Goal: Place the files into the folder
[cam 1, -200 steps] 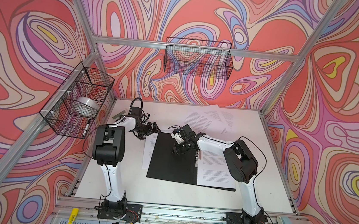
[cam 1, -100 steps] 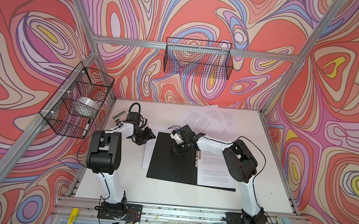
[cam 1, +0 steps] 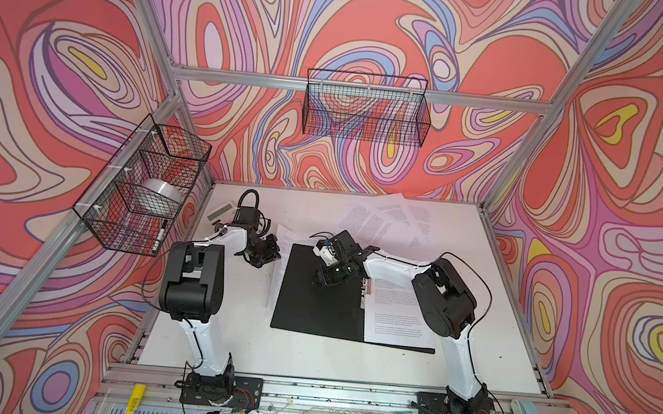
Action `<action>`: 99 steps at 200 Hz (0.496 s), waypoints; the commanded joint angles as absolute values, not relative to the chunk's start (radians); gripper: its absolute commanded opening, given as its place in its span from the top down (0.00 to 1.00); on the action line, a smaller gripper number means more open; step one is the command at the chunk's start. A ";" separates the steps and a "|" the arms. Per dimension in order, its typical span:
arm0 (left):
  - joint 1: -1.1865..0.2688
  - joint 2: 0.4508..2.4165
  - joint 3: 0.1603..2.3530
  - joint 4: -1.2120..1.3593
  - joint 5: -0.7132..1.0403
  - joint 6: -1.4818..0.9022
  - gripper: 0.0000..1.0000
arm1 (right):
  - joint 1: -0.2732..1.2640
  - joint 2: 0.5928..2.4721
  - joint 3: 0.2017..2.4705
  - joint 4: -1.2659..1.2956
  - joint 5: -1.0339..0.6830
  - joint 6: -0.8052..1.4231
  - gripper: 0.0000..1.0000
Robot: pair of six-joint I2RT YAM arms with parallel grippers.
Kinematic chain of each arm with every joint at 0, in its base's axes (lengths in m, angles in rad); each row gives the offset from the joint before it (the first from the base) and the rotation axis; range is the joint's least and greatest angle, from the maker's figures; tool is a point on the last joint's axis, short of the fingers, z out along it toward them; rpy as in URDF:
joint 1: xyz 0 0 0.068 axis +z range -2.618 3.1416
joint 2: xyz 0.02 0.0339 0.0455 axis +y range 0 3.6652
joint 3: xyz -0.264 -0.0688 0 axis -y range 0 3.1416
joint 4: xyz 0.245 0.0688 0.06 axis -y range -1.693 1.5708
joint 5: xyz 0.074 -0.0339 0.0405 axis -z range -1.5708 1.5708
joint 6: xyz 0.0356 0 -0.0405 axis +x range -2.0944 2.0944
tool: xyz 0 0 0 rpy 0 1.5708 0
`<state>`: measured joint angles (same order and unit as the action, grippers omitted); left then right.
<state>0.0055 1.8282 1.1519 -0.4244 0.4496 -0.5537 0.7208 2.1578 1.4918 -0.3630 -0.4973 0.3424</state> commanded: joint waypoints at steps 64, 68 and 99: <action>0.004 1.393 1.209 -0.765 0.050 -0.463 1.00 | 0.724 2.048 1.403 -0.297 -0.414 0.341 0.30; 0.005 1.375 1.216 -0.786 0.039 -0.457 1.00 | 0.724 2.040 1.396 -0.290 -0.408 0.343 0.29; -0.006 1.237 1.260 -0.880 0.058 -0.406 1.00 | 0.714 1.934 1.330 -0.238 -0.334 0.348 0.20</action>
